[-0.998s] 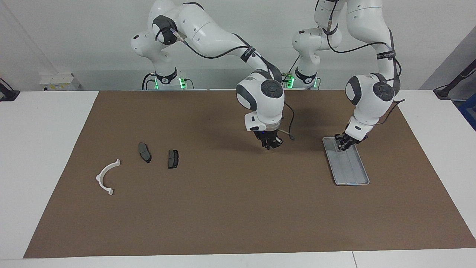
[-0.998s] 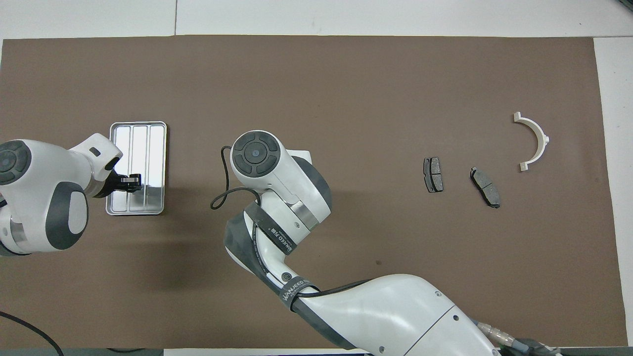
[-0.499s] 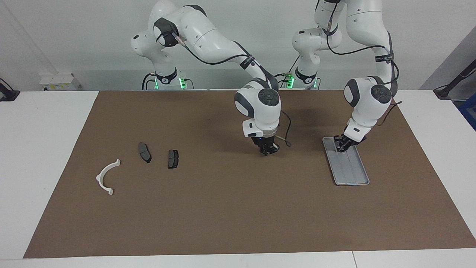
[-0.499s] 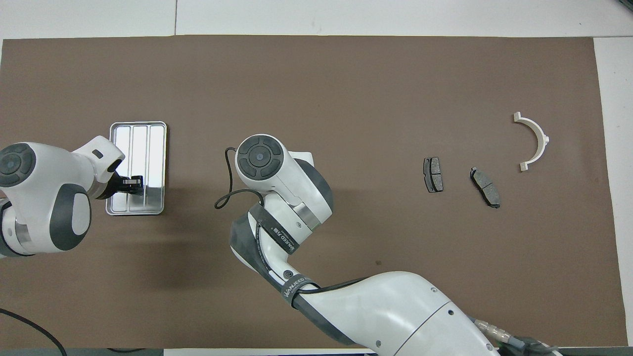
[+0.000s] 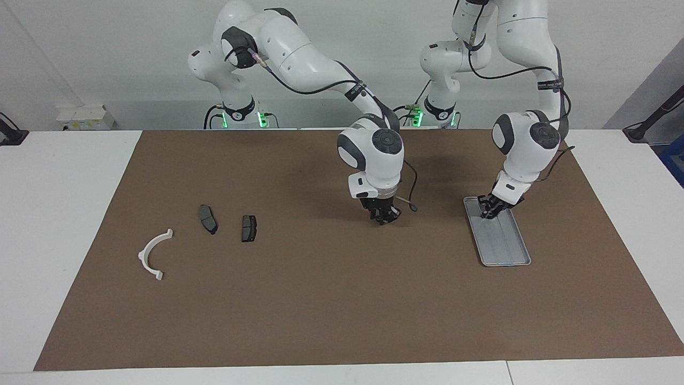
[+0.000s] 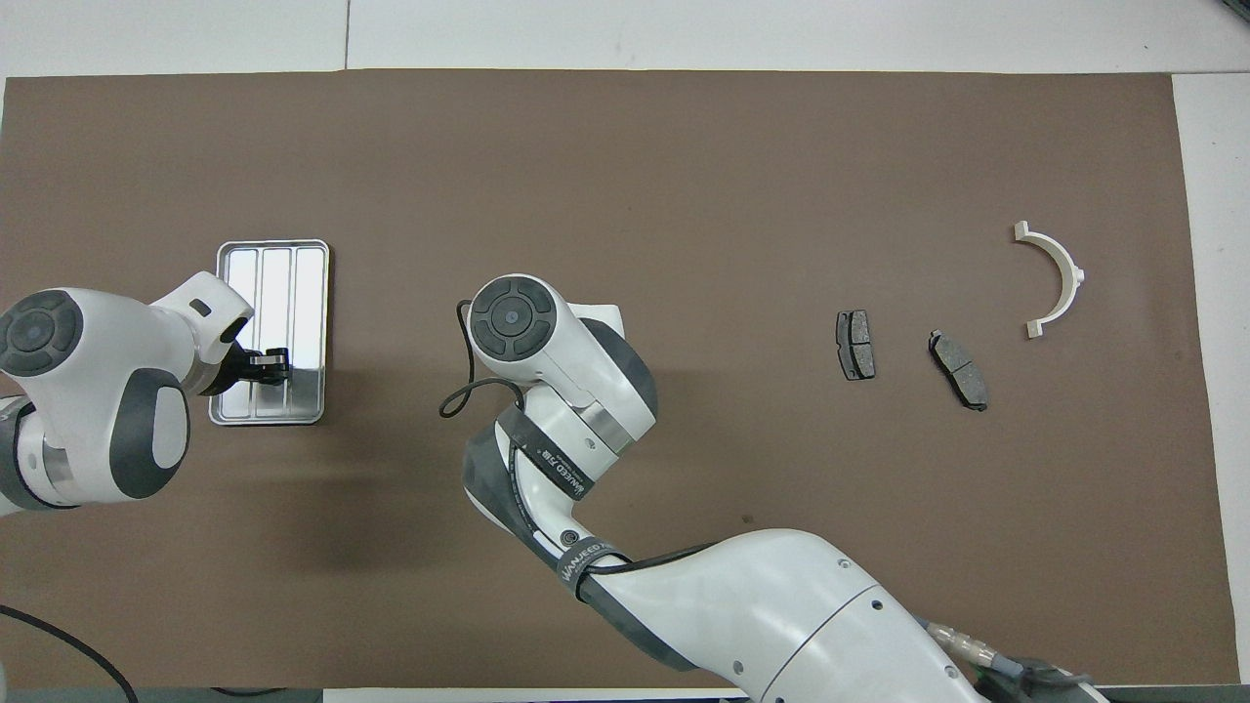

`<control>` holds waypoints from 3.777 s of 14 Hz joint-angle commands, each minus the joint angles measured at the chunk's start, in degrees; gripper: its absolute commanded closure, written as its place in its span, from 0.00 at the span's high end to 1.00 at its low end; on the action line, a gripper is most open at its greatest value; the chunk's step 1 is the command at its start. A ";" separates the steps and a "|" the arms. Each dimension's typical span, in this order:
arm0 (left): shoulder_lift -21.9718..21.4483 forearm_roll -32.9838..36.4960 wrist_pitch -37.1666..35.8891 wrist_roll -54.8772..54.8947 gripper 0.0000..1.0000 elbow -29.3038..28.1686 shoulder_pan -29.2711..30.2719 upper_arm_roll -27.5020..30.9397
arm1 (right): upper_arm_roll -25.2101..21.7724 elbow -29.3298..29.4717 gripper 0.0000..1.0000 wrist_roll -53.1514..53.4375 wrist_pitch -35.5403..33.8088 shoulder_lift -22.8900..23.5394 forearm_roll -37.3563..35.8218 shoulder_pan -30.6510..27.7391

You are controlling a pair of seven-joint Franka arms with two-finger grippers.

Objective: Pick bearing gear from pile to tray
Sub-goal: 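Place the gear in the tray with the left gripper while the right gripper carries another, then release the second gear at center with the right gripper while the left gripper reaches it, then grasp the second gear with the left gripper while the right gripper returns to rest, then carry the second gear with the left gripper over the silver tray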

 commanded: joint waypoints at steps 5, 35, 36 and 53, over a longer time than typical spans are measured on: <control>-0.06 0.37 -7.31 -9.67 0.88 6.70 -4.64 -0.23 | 0.48 4.08 1.00 -17.14 -11.34 -11.20 -0.26 -10.11; 12.59 4.32 -3.13 -60.97 0.44 17.19 -35.43 0.03 | 0.04 -11.73 1.00 -82.77 -33.44 -45.85 1.23 -42.13; 12.86 4.32 -2.61 -61.06 0.44 17.19 -35.43 0.03 | -0.05 -12.78 1.00 -82.77 -33.44 -46.46 1.23 -42.22; 1.08 5.11 -15.79 -32.90 0.00 14.91 -18.67 1.44 | 0.04 -16.22 1.00 -82.77 -32.91 -48.32 1.24 -42.39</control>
